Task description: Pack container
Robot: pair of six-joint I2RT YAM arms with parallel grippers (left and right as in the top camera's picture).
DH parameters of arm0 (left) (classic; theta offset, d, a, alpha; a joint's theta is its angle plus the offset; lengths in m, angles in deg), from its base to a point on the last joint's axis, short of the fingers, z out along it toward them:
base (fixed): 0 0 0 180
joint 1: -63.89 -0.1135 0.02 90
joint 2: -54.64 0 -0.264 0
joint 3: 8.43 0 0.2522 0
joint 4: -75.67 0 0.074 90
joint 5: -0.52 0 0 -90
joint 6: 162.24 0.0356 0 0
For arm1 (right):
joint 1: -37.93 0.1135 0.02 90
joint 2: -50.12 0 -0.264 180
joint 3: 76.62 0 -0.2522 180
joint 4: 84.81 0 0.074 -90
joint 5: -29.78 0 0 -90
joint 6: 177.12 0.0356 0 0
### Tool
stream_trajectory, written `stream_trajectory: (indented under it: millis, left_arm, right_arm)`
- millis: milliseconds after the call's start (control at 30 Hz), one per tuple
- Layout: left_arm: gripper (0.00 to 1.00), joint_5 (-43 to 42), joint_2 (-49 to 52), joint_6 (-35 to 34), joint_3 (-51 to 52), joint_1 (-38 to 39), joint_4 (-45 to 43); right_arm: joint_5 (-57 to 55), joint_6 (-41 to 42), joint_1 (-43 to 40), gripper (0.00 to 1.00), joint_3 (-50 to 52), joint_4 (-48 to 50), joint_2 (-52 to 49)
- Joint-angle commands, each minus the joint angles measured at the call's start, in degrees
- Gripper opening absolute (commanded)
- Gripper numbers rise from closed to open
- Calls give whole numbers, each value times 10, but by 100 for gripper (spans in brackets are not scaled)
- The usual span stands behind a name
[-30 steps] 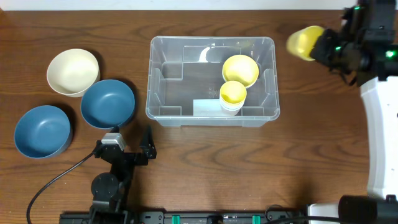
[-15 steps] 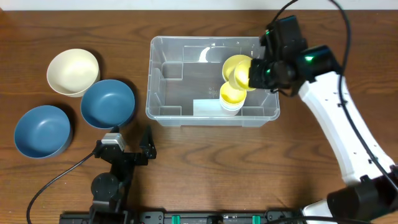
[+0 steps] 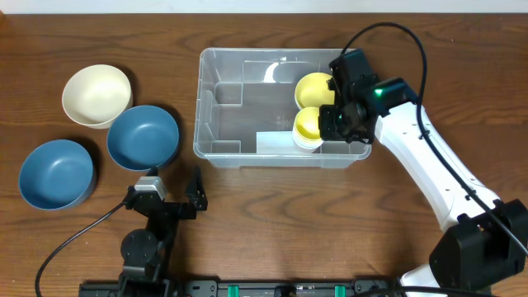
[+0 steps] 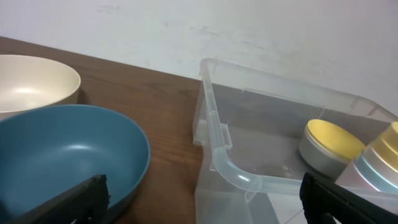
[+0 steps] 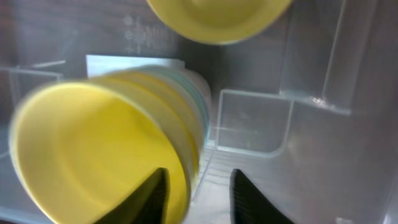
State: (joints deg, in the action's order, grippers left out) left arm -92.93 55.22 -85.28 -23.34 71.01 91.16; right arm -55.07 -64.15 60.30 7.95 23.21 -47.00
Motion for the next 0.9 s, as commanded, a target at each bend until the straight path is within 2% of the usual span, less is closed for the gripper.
stream_trajectory:
  millis: [0, 367, 500, 567, 700, 767, 867]
  left_arm:
    - [98, 2, -3, 12, 9, -3, 21]
    - [98, 2, -3, 12, 9, -3, 21]
    - [98, 2, -3, 12, 9, -3, 21]
    - [98, 2, -3, 12, 9, -3, 21]
    - [98, 2, -3, 12, 9, -3, 21]
    - [98, 2, -3, 12, 9, -3, 21]
    - [98, 2, -3, 12, 9, -3, 21]
  right_arm:
    - [1, -7, 7, 46, 8, 7, -2]
    - [9, -40, 1, 58, -81, -18, -1]
    - [-16, -37, -19, 76, -130, -34, -1]
    - [-40, -35, -38, 83, -147, -38, -1]
    - [-78, -9, -90, 90, -154, -39, -1]
    - [-95, 17, -133, 99, -154, -40, -1]
    - [-96, 46, -191, 99, -153, -39, -2]
